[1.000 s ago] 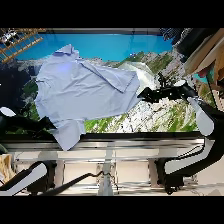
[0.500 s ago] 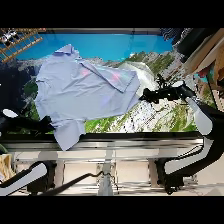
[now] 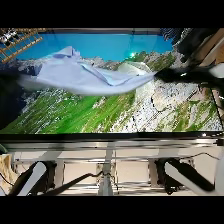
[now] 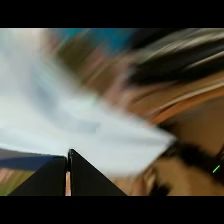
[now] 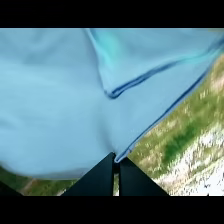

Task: Fold the clothes and pants, and hang the long-sleeved shirts on hangers.

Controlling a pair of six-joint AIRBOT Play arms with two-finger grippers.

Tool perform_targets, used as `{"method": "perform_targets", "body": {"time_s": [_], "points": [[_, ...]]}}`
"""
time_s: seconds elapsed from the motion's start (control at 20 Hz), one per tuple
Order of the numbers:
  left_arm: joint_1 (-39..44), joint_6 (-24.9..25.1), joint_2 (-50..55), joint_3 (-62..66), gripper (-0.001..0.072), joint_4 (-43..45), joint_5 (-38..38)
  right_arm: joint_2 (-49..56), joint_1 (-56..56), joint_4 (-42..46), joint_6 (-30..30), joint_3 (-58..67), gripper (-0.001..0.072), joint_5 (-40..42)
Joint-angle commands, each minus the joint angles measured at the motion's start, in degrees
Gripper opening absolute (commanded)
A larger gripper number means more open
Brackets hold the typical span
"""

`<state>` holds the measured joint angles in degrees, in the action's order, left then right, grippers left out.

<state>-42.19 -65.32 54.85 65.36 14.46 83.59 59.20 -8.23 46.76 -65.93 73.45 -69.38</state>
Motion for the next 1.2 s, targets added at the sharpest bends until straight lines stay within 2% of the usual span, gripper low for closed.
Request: {"method": "perform_targets", "body": {"time_s": [0.0, 0.05, 0.1, 0.2, 0.3, 0.4, 0.5, 0.6, 0.7, 0.8, 0.9, 0.95, 1.05, 1.15], "points": [[-11.2, 2.5, -7.2, 11.8, 0.0005, -47.6, -6.0, -20.5, 0.1, 2.0, -0.9, 10.4, 0.0016, 1.9], [-13.9, 5.2, -8.8, 14.3, 0.0004, -57.1, -10.7, -25.1, 0.1, 3.4, -0.9, 13.9, 0.0016, 5.8], [-16.5, 6.3, -9.9, 17.0, 0.0004, -62.6, -14.1, -28.5, 0.1, 4.2, -0.9, 16.7, 0.0014, 9.8], [-20.0, 6.2, -10.2, 22.9, 0.0005, -67.2, -15.3, -32.5, 0.1, 4.5, -0.9, 22.2, 0.0015, 15.6], [-20.3, 6.2, -9.1, 29.3, 0.0004, -70.4, -15.6, -32.5, 0.1, 4.5, -0.9, 27.1, 0.0015, 16.5], [-20.3, 6.2, -6.7, 34.8, 0.0004, -69.1, -15.9, -30.4, 0.1, 4.8, -0.8, 29.5, 0.0015, 16.5], [-20.3, 5.3, -3.6, 37.7, 0.0004, -57.5, -15.8, -26.8, 0.1, 6.1, -0.8, 29.6, 0.0014, 15.3], [-18.4, 1.3, -1.5, 37.7, 0.0005, -35.5, -14.5, -21.1, 0.1, 7.0, -0.9, 29.6, 0.0016, 10.5], [-10.7, -1.1, 1.6, 37.6, 0.0004, -12.7, -10.0, -13.5, 0.1, 7.1, -2.2, 29.6, 0.0017, 3.4], [0.9, -1.4, 5.8, 35.3, 0.0005, 2.6, -6.4, -4.1, 0.1, 7.0, -3.1, 29.6, 0.0017, -3.6], [11.8, -0.5, 10.5, 29.4, 0.0005, 10.5, -7.0, 6.2, 0.9, 6.9, -3.8, 29.3, 0.0017, -7.7], [16.2, 1.0, 13.1, 26.1, 0.0007, 13.2, -8.4, 11.3, 1.9, 7.0, -3.8, 28.4, 0.0018, -7.2], [23.1, 2.8, 19.7, 20.1, 0.0007, 18.2, -14.0, 21.2, 4.0, 8.2, -3.8, 26.9, 0.0018, -3.5], [26.9, 3.2, 27.8, 16.8, 0.0006, 22.2, -22.9, 30.7, 4.8, 9.6, -3.9, 26.4, 0.0018, 2.1]]}}
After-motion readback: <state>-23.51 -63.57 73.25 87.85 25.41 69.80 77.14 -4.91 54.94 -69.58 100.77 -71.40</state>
